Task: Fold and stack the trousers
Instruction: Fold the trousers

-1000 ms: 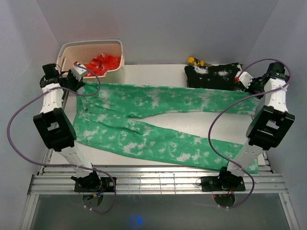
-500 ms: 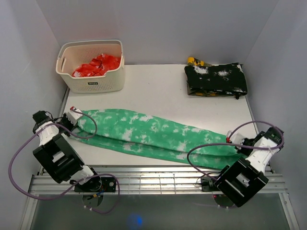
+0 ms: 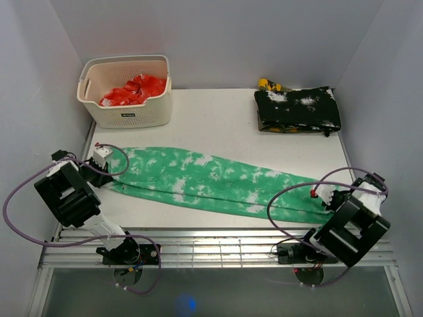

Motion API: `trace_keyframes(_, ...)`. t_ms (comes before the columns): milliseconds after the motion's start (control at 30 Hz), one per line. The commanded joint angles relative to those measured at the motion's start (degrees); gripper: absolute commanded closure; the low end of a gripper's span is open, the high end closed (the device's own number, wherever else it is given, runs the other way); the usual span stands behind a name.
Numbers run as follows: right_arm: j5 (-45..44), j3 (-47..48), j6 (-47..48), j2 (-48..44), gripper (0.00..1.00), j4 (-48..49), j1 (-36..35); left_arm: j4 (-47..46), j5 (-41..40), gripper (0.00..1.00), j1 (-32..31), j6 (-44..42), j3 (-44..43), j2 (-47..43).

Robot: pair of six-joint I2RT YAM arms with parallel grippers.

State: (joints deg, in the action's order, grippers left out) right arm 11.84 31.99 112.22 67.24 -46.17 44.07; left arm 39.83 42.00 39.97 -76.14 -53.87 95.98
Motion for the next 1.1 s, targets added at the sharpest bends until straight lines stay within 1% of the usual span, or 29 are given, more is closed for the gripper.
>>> trace_keyframes(0,-2.1,7.4,-2.6,7.3,0.92,12.4,-0.6,-5.7,-3.6,1.00,0.4,6.2,-6.1,1.1)
trace_keyframes(33,-1.4,10.2,-5.2,8.4,0.92,9.0,-1.1,-5.2,-3.0,1.00,0.0,7.7,-9.0,1.1)
trace_keyframes(67,0.5,15.6,-6.2,10.2,0.92,7.2,-1.3,-4.9,-2.5,1.00,-0.8,8.6,-10.6,1.2)
trace_keyframes(167,3.2,23.5,-7.5,11.5,0.92,0.4,-1.6,-2.5,0.2,1.00,-1.4,10.7,-17.6,1.6)
trace_keyframes(300,4.6,28.4,-6.8,9.8,0.92,-5.1,-1.4,2.8,2.9,1.00,-1.2,12.2,-26.9,2.4)
trace_keyframes(367,5.8,29.2,-5.1,7.6,0.92,-8.6,-0.5,7.0,5.1,1.00,-0.3,10.1,-30.1,2.1)
trace_keyframes(400,6.2,28.9,-2.8,6.9,0.92,-9.5,-0.1,7.8,5.5,1.00,-0.1,9.3,-30.2,1.8)
trace_keyframes(433,6.2,28.1,-1.6,5.9,0.92,-10.1,0.8,8.9,5.1,1.00,0.2,7.8,-29.9,1.1)
trace_keyframes(467,5.2,26.6,-0.4,4.1,0.92,-10.1,1.2,9.8,4.6,1.00,0.8,4.1,-29.0,0.7)
trace_keyframes(500,4.3,24.9,2.9,3.4,0.92,-9.5,1.5,10.3,3.8,1.00,1.1,2.6,-26.0,0.3)
trace_keyframes(533,3.6,21.0,3.6,2.6,0.92,-8.4,2.0,10.3,3.2,1.00,1.4,1.0,-23.9,0.0)
trace_keyframes(567,2.1,19.0,4.2,1.8,0.92,-7.2,2.2,10.3,1.6,1.00,2.0,-0.7,-21.9,-0.1)
trace_keyframes(600,1.2,17.2,5.6,1.5,0.92,-4.7,2.2,10.2,0.4,1.00,1.9,-3.4,-17.9,0.2)
trace_keyframes(667,-0.8,12.2,6.8,1.1,0.92,-1.8,2.4,9.9,-2.4,1.00,2.0,-5.3,-14.2,1.3)
trace_keyframes(700,-1.7,10.5,7.3,1.1,0.92,1.8,2.4,8.3,-3.6,1.00,1.9,-6.1,-12.2,1.7)
trace_keyframes(733,-3.3,7.8,8.5,1.4,0.92,3.3,2.3,6.8,-5.1,1.00,1.8,-6.1,-8.7,2.4)
trace_keyframes(767,-3.7,6.8,8.7,1.6,0.92,4.8,2.4,3.5,-8.0,1.00,1.9,-6.1,-7.2,4.1)
trace_keyframes(833,-5.4,5.4,8.8,3.1,0.92,7.1,2.4,0.7,-10.7,1.00,1.9,-4.7,-5.0,6.5)
trace_keyframes(967,-8.0,2.0,8.6,5.3,0.92,12.5,2.4,-3.9,-14.8,1.00,1.9,-0.8,-5.9,11.1)
trace_keyframes(1067,-8.6,1.0,7.6,6.6,0.92,15.9,2.2,-4.0,-15.5,1.00,1.8,0.5,-6.8,11.9)
